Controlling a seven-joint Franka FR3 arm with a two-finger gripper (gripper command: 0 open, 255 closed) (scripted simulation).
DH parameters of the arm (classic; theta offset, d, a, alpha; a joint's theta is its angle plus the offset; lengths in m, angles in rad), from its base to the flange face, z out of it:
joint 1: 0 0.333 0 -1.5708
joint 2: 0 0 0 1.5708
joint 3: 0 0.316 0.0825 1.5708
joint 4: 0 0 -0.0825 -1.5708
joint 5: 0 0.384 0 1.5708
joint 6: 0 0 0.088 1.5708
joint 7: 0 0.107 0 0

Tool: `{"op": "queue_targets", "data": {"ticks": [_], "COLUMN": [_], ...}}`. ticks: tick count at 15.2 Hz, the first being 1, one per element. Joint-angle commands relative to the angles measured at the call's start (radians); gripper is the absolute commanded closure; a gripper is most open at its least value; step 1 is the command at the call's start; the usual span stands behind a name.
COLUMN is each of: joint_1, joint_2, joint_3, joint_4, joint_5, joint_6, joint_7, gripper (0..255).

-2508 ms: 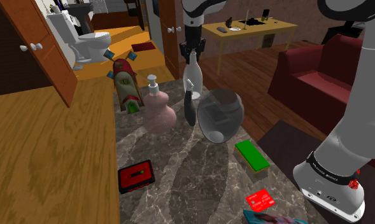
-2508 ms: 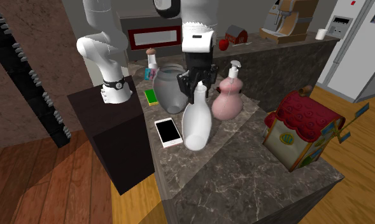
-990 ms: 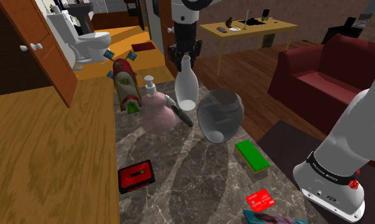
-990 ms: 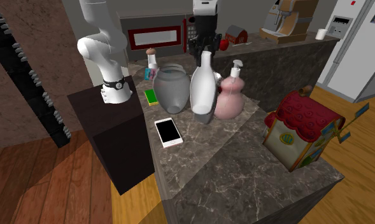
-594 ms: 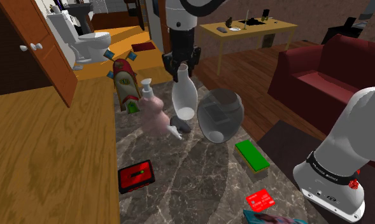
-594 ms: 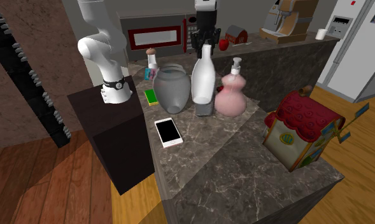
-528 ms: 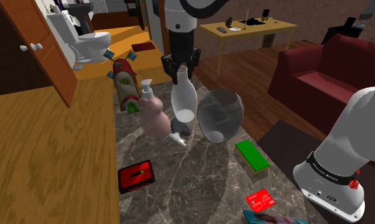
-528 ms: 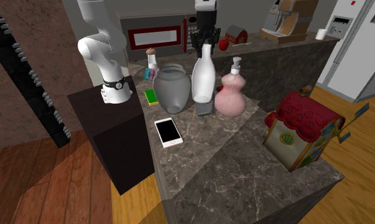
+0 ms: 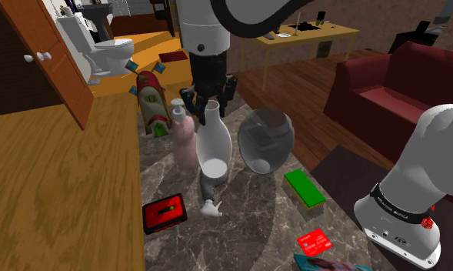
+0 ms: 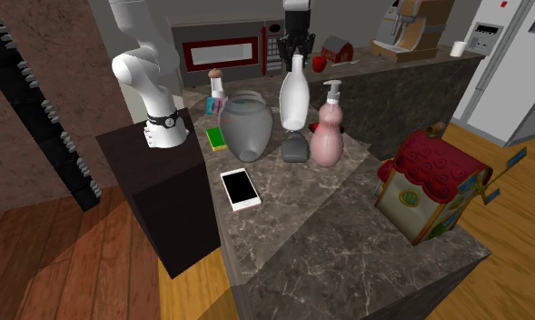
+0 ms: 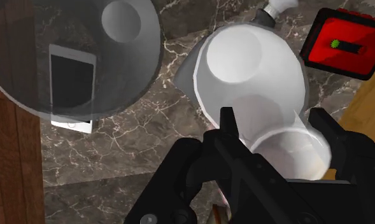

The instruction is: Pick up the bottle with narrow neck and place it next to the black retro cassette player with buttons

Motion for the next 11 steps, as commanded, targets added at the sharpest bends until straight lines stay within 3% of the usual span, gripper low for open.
{"op": "queue_targets", "data": {"ticks": [1, 11], "joint_1": [0.022, 0.137], "joint_2": [0.003, 0.071], "joint_3": [0.027, 0.161], "joint_4": [0.004, 0.081], "joint_5": [0.000, -0.033], "joint_6": [-0.001, -0.020], "joint_7": [0.050, 0.310], "gripper": [255, 255]}}
